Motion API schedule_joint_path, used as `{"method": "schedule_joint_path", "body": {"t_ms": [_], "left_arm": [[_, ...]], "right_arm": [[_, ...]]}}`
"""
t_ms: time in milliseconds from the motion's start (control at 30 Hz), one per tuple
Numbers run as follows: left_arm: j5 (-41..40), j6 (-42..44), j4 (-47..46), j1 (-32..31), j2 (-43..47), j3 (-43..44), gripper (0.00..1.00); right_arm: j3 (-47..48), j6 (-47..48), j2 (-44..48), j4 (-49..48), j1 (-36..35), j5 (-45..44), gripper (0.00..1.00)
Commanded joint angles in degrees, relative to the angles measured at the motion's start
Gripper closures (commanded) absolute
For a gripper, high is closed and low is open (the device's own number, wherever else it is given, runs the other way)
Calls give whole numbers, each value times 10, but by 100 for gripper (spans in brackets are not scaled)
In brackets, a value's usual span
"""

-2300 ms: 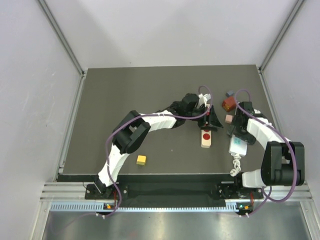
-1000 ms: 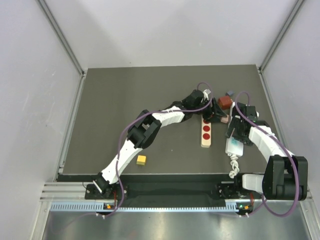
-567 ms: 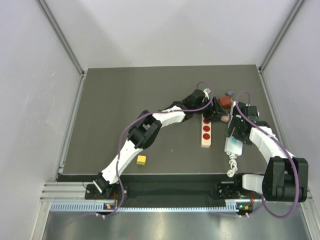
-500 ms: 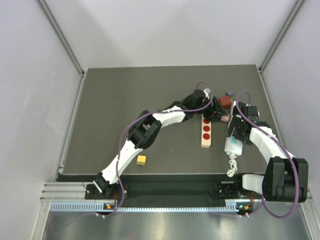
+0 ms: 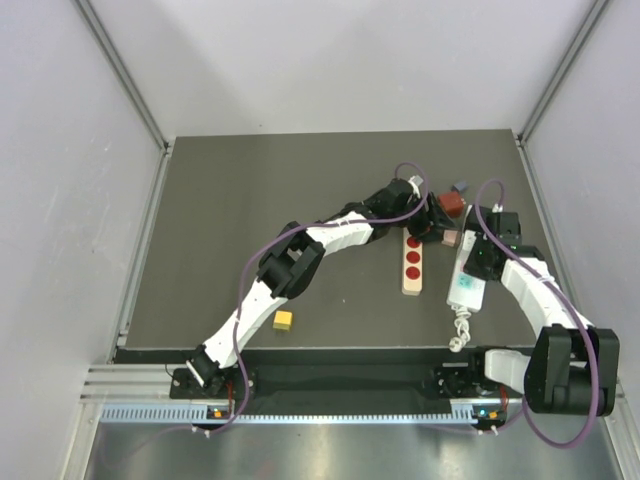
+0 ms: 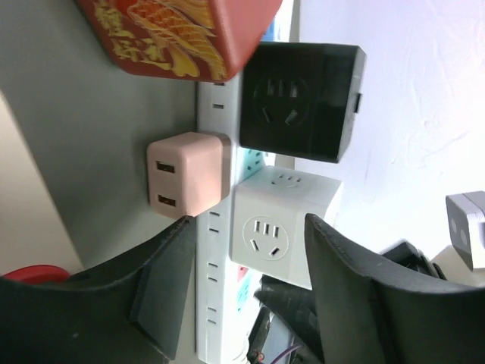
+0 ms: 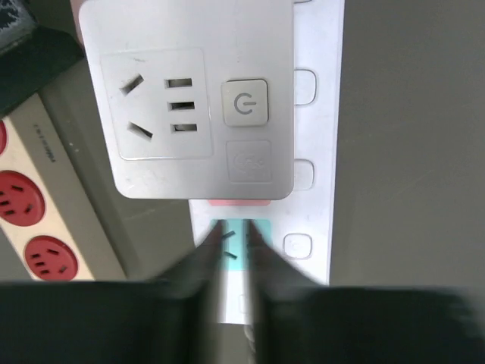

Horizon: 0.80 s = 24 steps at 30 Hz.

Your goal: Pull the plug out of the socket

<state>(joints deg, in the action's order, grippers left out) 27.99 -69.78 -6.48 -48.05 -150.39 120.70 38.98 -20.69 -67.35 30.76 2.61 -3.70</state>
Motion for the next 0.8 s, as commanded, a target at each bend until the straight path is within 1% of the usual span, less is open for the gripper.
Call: {"method": "schedule_joint_path", "body": {"t_ms": [0,67,167,300,367,467,500,533,600,633,733,767], "left_arm": [[-28,38,46,-5,-4,-39,33],[-42,56,40,-5,9,-63,31],[-44,70,53,-4,13,-53,31],[-49,94,59,-3,37,-64,31],[-45,118,61,0,58,-71,31],[-32,142,62,4,79,-68,31],[-25,144,62,6,83,-68,31],[-18,141,62,8,88,-68,31],[11,132,54,13,97,-69,30],[20,130,51,15,101,-71,30],[47,134,41,16,123,-92,35],[53,137,37,15,141,-104,39]], "right_arm": [[-7,-4,20,-26,11,19,100],[-6,-1,13,-26,11,30,100],[-5,-2,12,-26,12,25,100],[2,-6,14,-16,9,20,100],[16,-13,10,7,2,-2,91],[29,-31,13,35,-2,-32,60],[33,-37,12,41,-2,-36,40],[35,-37,7,46,-2,-35,33],[41,-43,4,54,-2,-43,23],[43,-43,6,54,-2,-46,20],[64,-44,19,55,-2,-64,19],[86,-44,19,65,-2,-69,19]]}}
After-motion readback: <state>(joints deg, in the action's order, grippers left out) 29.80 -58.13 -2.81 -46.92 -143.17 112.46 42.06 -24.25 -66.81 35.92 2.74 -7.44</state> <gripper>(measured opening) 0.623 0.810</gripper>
